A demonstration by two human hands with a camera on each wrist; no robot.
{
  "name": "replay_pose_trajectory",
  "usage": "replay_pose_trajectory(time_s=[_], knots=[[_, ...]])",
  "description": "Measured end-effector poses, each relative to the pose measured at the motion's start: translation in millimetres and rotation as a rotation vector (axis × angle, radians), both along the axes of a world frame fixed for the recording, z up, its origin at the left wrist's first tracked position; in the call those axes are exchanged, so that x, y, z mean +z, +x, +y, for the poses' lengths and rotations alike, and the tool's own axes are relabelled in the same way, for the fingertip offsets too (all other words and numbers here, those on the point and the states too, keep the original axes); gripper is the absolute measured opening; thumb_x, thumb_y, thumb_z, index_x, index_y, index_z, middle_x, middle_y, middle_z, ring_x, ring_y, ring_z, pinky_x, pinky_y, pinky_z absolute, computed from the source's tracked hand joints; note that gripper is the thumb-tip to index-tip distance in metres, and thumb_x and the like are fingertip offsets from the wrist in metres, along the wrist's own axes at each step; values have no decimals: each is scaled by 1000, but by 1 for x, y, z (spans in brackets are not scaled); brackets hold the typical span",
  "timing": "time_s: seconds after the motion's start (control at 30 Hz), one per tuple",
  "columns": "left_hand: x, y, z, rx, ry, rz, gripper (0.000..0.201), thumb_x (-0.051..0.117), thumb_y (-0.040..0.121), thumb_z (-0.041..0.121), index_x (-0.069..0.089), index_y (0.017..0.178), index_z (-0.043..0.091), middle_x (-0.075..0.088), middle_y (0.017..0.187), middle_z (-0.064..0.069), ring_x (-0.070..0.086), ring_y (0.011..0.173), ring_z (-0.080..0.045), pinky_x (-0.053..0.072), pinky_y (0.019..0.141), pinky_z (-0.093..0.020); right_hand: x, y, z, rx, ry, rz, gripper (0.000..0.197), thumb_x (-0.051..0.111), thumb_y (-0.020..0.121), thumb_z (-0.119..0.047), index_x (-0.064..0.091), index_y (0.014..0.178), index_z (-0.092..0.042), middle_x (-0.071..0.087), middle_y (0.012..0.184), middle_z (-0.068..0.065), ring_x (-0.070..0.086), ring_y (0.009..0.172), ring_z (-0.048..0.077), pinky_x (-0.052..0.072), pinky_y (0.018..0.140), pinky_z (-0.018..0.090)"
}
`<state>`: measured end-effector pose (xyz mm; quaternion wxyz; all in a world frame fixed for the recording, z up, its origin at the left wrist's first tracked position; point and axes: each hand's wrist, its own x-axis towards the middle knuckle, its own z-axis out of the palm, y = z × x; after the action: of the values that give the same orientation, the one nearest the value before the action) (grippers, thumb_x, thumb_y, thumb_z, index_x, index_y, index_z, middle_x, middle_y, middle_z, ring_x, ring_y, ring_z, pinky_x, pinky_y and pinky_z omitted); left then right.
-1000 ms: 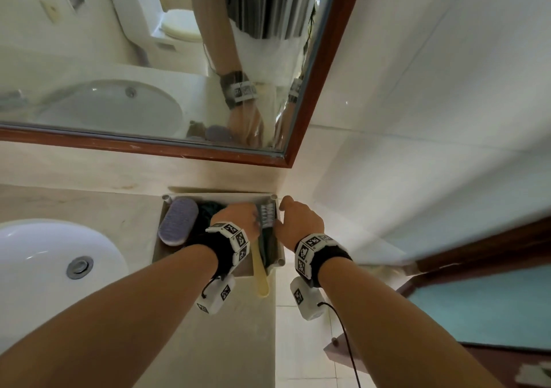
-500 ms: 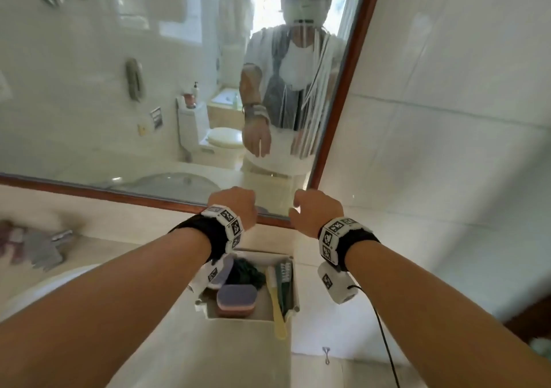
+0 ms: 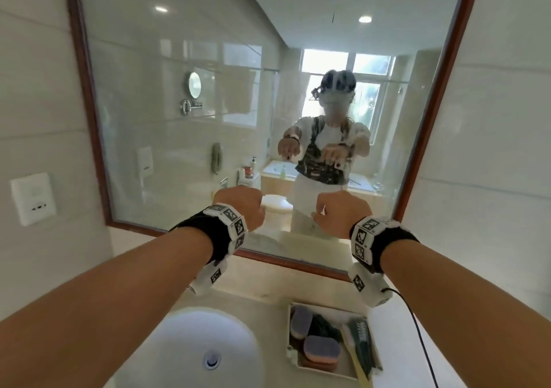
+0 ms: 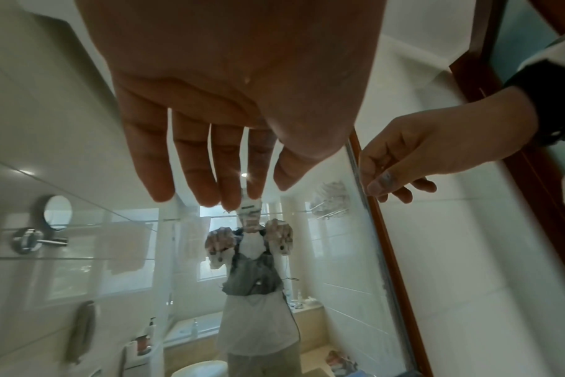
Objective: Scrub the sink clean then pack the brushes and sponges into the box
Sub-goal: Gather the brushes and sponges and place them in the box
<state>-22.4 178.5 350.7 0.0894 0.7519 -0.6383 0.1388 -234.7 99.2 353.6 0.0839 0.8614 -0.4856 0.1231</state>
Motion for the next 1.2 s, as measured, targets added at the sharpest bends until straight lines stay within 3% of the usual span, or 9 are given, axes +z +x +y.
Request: replay_pose_trajectory(time_s=[0.3, 0.47, 0.57, 0.73, 0.97, 1.1, 1.2], knots=[[0, 130, 67, 237, 0, 77, 35, 41, 95, 45, 62, 112, 23, 65, 110, 1, 63, 99, -22, 51, 82, -33, 11, 161, 19, 242, 8, 48, 19, 49, 89, -50, 58, 92, -33, 65, 100, -5, 61, 95, 21, 51, 83, 34], [7, 213, 119, 445, 22, 98, 32, 41, 94, 41, 62, 108, 21, 65, 110, -3, 63, 98, -26, 52, 83, -35, 15, 275, 30, 437, 18, 15, 18, 51, 89, -49, 59, 89, -32, 65, 98, -4, 63, 90, 22, 47, 75, 31], [6, 260, 159, 604, 8, 107, 34, 41, 95, 43, 62, 113, 23, 64, 114, -2, 63, 102, -25, 51, 84, -34, 11, 345, 54, 578, 27, 13, 19, 53, 89, -48, 60, 88, -30, 65, 96, -5, 63, 89, 22, 43, 70, 28], [-4, 317, 222, 780, 14, 126, 33, 43, 94, 43, 63, 113, 23, 65, 111, -1, 64, 98, -23, 53, 81, -33, 3, 431, 113, 774, 23, 29, 14, 54, 89, -41, 60, 87, -28, 64, 96, -4, 63, 88, 21, 47, 71, 29], [-26, 396, 275, 818, 2, 120, 34, 42, 95, 43, 62, 114, 23, 64, 115, -1, 62, 104, -24, 52, 87, -34, -18, 527, 185, 854, -5, 50, 21, 54, 88, -46, 62, 94, -28, 64, 103, 0, 64, 91, 24, 48, 72, 31], [-38, 441, 280, 754, 12, 148, 34, 44, 94, 44, 61, 114, 24, 63, 117, -1, 61, 106, -24, 51, 88, -35, -23, 567, 206, 816, -19, 52, 23, 54, 89, -47, 62, 97, -27, 63, 102, 1, 63, 91, 26, 41, 67, 29], [-46, 470, 271, 686, 40, 171, 34, 43, 94, 46, 60, 116, 25, 62, 118, 0, 60, 107, -24, 50, 88, -33, -27, 588, 207, 758, 12, 48, 23, 53, 89, -46, 62, 96, -26, 63, 98, 1, 63, 87, 25, 46, 69, 31]])
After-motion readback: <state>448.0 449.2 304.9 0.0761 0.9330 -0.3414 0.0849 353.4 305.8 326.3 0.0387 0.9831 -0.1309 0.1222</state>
